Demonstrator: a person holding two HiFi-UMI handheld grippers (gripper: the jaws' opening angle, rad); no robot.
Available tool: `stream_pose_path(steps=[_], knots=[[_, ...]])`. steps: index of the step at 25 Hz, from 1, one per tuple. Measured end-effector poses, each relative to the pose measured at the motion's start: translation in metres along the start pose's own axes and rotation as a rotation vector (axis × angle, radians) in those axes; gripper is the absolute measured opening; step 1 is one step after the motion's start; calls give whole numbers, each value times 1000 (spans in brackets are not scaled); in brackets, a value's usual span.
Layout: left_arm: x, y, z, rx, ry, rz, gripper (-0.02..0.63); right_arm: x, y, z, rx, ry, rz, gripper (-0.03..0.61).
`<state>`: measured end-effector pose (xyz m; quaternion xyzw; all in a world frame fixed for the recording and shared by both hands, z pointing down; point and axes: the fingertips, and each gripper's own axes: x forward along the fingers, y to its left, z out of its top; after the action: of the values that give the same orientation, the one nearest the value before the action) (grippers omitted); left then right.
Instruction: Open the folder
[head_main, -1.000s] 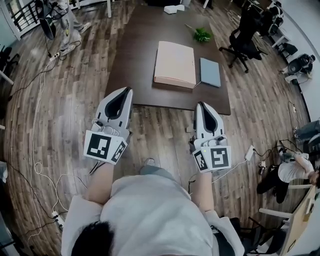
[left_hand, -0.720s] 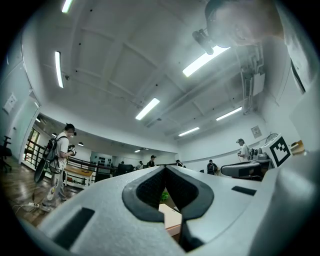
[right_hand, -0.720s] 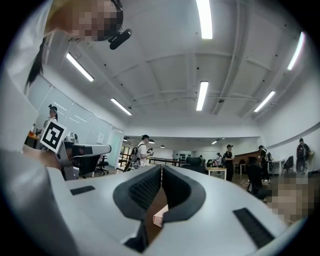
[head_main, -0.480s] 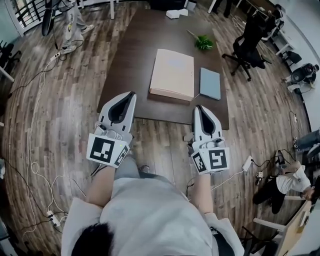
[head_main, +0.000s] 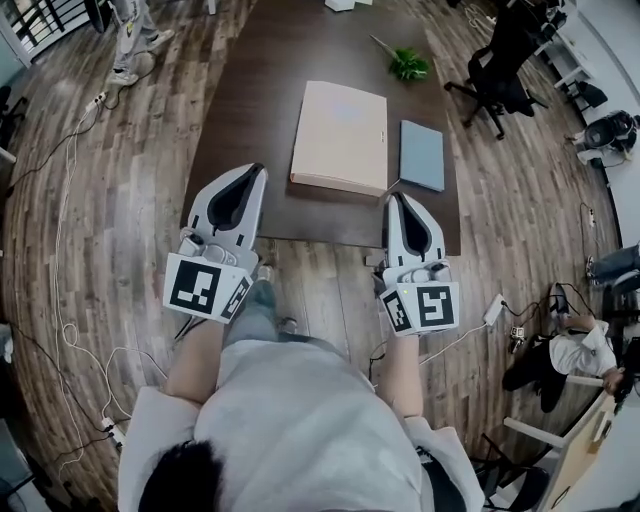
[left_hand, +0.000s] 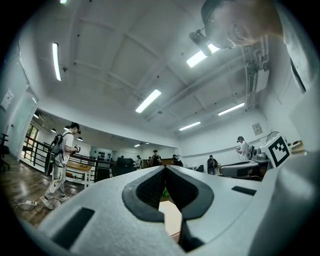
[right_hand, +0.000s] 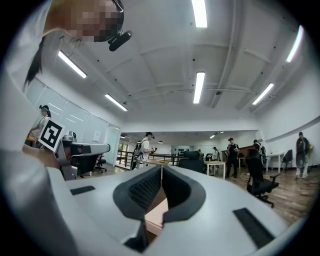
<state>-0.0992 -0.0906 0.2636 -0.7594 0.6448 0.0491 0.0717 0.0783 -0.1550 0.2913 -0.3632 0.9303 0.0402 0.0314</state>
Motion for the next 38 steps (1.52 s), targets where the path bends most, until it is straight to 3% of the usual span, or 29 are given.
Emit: stream_pose_path(steps=[16, 26, 36, 38], knots=[[120, 52, -58, 2, 85, -183, 8, 93, -59, -50, 48, 96, -171, 12], [163, 42, -124, 3, 210, -302, 8, 104, -87, -108, 114, 208, -256, 12], [165, -2, -212, 250, 412, -505, 14, 100, -111, -164, 199, 300, -321, 12], [162, -14, -231, 310, 454, -556, 90, 98, -114, -174, 217, 314, -333, 12]])
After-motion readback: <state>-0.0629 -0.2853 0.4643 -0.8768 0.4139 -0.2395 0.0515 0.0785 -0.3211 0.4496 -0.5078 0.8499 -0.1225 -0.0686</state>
